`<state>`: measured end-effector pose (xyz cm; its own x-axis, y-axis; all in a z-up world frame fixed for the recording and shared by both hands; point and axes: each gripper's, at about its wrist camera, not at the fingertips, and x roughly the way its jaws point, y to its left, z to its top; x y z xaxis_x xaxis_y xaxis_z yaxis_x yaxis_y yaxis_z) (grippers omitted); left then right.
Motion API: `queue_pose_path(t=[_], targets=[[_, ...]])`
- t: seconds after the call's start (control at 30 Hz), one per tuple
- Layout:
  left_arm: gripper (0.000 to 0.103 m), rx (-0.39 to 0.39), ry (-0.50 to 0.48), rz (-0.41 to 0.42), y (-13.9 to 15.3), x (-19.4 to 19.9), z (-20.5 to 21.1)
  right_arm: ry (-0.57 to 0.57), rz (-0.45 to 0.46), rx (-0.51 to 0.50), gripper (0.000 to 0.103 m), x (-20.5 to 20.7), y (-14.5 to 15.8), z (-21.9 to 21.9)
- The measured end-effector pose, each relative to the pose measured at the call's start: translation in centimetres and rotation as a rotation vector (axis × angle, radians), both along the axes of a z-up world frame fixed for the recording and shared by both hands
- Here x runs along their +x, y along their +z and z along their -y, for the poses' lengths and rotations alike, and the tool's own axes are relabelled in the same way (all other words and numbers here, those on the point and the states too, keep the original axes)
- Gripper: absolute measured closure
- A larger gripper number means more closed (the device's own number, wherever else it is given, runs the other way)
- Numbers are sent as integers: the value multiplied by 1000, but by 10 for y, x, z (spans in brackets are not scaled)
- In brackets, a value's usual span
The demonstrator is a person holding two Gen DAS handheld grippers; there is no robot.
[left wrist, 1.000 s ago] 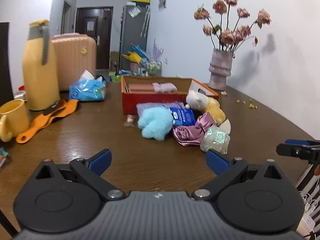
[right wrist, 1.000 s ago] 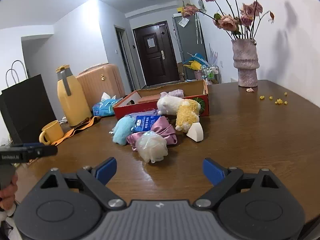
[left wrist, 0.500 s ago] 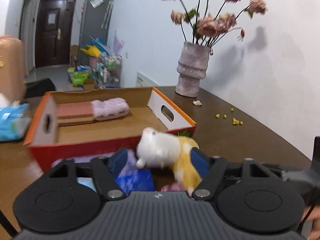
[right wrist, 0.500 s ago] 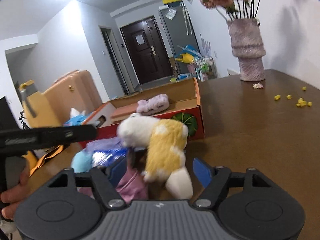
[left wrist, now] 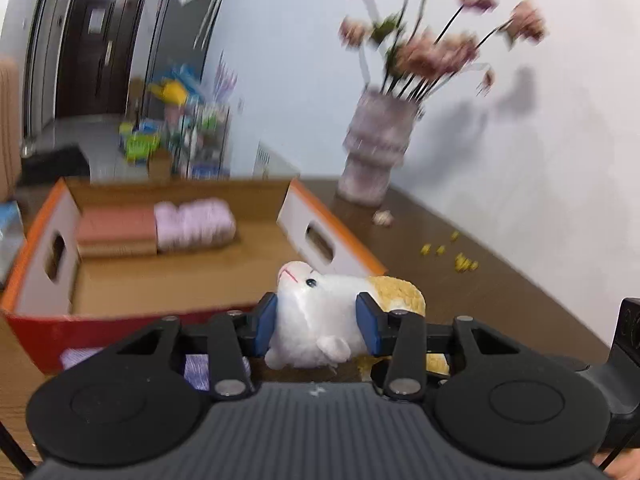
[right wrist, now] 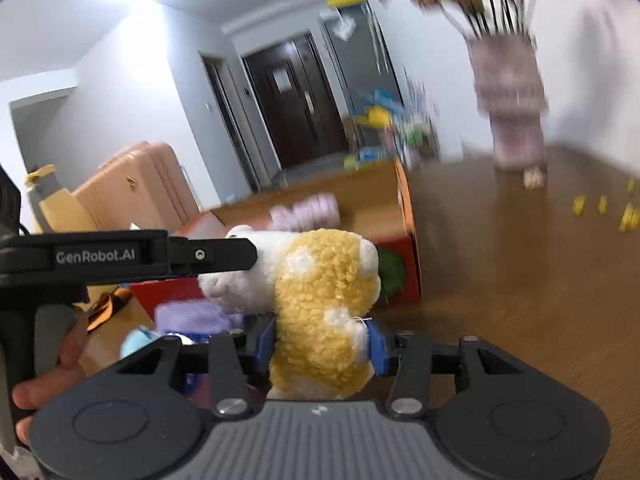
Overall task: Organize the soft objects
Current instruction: 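Grasp the white-and-yellow lamb plush with both grippers, then carry the lamb plush into the box beside the towel and release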
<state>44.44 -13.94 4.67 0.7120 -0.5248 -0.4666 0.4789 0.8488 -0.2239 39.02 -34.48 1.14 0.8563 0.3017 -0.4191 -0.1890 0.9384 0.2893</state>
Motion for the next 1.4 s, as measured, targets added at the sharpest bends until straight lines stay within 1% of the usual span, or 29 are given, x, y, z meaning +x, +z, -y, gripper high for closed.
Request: queue_pose_path(t=[0.07, 0.13, 0.2, 0.27, 0.37, 0.5, 0.57, 0.67, 0.7, 0.77, 0.83, 0.9, 1.0, 1.07, 1.1, 1.13, 1.17, 1.23, 1.33, 1.4], targets=[[60, -23, 1, 46, 15, -25, -12, 18, 51, -31, 57, -22, 18, -10], [60, -46, 14, 54, 25, -49, -28, 56, 69, -49, 57, -45, 30, -21], [60, -60, 28, 42, 25, -76, -48, 106, 60, -60, 57, -70, 33, -36], [60, -82, 56, 5, 18, -100, -68, 154, 42, -60, 57, -92, 31, -49], [60, -117, 116, -87, -3, -139, -101, 222, -10, -74, 58, -121, 15, -75], [60, -126, 171, -176, -32, -179, -133, 294, -90, -97, 58, -148, -10, -104], [60, -127, 189, -211, -45, -191, -144, 318, -109, -127, 58, -160, -20, -117], [58, -113, 205, -235, -63, -199, -153, 317, -129, -157, 57, -171, -28, -129], [56, -119, 210, -247, -67, -200, -156, 313, -120, -165, 54, -173, -28, -129], [50, -147, 210, -253, -69, -202, -163, 300, -103, -184, 53, -180, -24, -128], [46, -154, 213, -241, -67, -204, -168, 280, -82, -161, 44, -188, -20, -122], [42, -178, 207, -232, -65, -206, -171, 265, -70, -123, 38, -193, -18, -116], [42, -208, 181, -235, -65, -206, -172, 248, -72, -53, 38, -192, -19, -106], [43, -209, 162, -244, -67, -204, -168, 240, -84, -29, 41, -188, -21, -104], [44, -216, 150, -255, -70, -203, -166, 246, -93, -33, 52, -185, -22, -105], [50, -224, 143, -261, -72, -202, -165, 246, -108, -41, 63, -182, -24, -107], [57, -220, 150, -255, -74, -202, -164, 237, -106, -42, 62, -181, -26, -107], [62, -205, 157, -244, -74, -201, -163, 239, -106, -42, 63, -179, -25, -108], [62, -257, 151, -254, -69, -196, -168, 245, -78, -10, 65, -177, -15, -103], [62, -279, 138, -219, -54, -186, -167, 242, -23, 0, 66, -171, 0, -98]])
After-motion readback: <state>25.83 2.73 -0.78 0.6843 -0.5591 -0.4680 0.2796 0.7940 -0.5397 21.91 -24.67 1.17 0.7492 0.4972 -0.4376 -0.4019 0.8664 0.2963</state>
